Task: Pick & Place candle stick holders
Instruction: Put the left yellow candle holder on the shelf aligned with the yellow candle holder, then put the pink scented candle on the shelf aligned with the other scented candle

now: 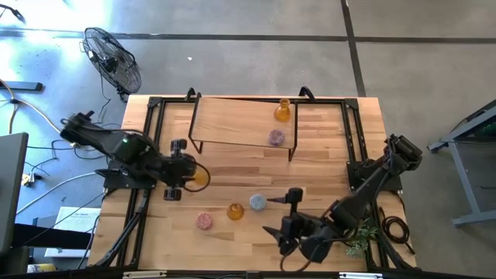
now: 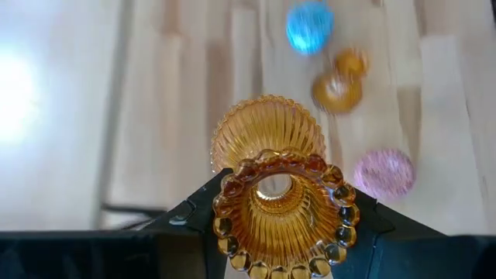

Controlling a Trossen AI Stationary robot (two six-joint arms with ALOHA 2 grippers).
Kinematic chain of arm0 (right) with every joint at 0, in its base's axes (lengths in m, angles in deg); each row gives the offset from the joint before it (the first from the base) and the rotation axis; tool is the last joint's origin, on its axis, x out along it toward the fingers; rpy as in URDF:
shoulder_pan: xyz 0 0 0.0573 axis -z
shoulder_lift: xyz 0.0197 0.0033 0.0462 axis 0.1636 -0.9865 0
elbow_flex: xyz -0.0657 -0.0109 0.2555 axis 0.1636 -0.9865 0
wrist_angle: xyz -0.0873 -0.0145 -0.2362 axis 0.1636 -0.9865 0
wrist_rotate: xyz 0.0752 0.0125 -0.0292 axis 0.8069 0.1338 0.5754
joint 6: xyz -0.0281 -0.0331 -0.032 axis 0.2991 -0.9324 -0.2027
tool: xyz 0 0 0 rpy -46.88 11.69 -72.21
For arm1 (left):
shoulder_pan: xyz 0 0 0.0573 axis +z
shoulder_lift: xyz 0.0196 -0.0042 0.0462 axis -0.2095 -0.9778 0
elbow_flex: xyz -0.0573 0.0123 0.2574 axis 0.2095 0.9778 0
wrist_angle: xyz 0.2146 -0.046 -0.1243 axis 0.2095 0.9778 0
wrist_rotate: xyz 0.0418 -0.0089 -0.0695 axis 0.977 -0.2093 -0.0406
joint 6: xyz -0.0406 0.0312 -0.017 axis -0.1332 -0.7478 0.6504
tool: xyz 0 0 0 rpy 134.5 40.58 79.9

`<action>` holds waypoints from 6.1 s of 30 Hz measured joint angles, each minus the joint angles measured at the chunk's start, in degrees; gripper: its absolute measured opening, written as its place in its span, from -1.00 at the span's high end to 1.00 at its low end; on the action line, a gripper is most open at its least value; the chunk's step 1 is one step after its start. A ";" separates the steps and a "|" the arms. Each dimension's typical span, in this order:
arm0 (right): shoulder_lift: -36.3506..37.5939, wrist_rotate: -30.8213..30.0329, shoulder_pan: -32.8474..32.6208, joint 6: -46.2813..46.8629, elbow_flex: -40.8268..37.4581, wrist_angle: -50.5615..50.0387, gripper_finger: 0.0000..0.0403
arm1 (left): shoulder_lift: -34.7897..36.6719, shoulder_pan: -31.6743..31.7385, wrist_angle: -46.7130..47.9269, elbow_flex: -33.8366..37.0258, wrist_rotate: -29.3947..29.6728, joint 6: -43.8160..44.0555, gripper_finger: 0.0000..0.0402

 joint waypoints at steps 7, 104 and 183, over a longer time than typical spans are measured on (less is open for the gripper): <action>0.00 -1.44 -1.13 0.56 0.01 2.37 -0.97 | 0.07 2.93 5.84 -10.22 8.57 -6.49 0.26; -2.36 1.90 -2.30 5.07 -0.03 9.16 -0.97 | -14.70 67.46 17.82 -24.13 -38.77 -33.24 0.04; -2.38 5.04 -2.18 -0.31 0.00 4.92 -0.97 | -13.29 -5.65 -20.75 20.11 -21.55 -5.51 -0.95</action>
